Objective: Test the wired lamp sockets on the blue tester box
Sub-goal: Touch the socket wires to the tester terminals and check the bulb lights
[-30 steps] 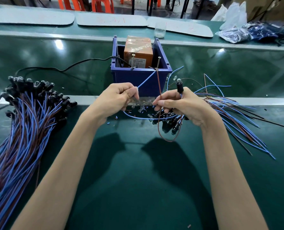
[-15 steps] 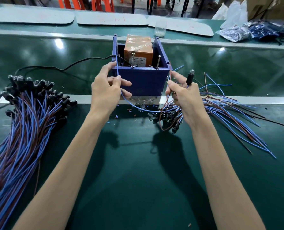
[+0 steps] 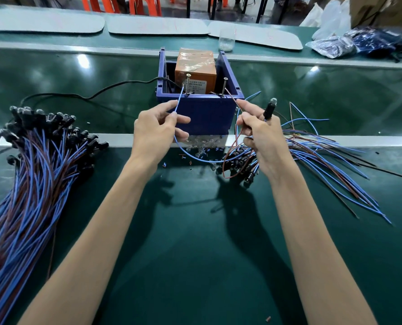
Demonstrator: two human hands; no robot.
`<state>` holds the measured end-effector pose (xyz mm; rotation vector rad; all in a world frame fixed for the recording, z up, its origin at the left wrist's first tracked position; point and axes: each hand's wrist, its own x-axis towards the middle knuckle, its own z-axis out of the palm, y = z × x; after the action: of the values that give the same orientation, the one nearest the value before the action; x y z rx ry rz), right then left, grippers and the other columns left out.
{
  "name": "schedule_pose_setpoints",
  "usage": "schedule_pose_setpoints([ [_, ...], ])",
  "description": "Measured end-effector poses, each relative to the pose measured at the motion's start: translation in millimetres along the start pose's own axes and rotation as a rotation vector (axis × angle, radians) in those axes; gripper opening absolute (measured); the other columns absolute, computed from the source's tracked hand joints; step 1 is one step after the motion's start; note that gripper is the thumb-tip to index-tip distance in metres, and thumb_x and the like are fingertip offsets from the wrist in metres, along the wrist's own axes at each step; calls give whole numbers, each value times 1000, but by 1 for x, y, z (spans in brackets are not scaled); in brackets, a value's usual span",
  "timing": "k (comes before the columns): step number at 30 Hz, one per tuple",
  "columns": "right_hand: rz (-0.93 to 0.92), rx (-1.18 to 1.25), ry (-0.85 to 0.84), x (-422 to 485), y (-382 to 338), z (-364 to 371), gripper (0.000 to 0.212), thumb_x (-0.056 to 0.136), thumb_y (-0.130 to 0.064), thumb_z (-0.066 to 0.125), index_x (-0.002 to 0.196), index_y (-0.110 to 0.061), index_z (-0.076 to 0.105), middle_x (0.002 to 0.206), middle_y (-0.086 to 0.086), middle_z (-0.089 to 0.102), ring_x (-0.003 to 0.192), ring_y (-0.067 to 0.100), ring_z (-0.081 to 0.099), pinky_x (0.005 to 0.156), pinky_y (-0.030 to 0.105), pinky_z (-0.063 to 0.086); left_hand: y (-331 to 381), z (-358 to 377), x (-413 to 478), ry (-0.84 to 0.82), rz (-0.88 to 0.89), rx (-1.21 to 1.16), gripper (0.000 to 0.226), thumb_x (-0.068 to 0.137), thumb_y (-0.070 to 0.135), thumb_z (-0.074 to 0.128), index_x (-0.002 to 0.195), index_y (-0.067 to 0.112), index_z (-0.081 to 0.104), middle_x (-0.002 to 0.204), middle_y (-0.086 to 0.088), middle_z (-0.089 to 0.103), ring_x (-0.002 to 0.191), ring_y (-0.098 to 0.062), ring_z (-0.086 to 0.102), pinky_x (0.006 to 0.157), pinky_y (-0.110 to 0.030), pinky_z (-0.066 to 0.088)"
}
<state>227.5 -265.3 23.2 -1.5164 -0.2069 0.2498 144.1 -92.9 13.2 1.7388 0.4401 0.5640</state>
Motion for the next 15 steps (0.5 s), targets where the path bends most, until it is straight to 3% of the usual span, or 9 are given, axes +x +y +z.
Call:
schedule_pose_setpoints([
  [10, -1, -1, -47, -1, 0, -1, 32, 99, -3, 41, 116, -20, 63, 70, -3, 49, 51, 3, 31, 41, 12, 22, 4, 0, -1, -11, -19, -54, 28, 97, 5, 45, 112, 23, 60, 74, 10, 72, 47, -4, 55, 73, -29, 56],
  [15, -5, 5, -62, 0, 0, -3, 33, 99, -2, 41, 112, -22, 64, 70, -4, 50, 49, 2, 33, 40, 12, 22, 6, -2, 1, -1, -39, -78, 29, 96, 3, 44, 110, 19, 63, 71, 9, 70, 44, -3, 51, 65, -23, 53],
])
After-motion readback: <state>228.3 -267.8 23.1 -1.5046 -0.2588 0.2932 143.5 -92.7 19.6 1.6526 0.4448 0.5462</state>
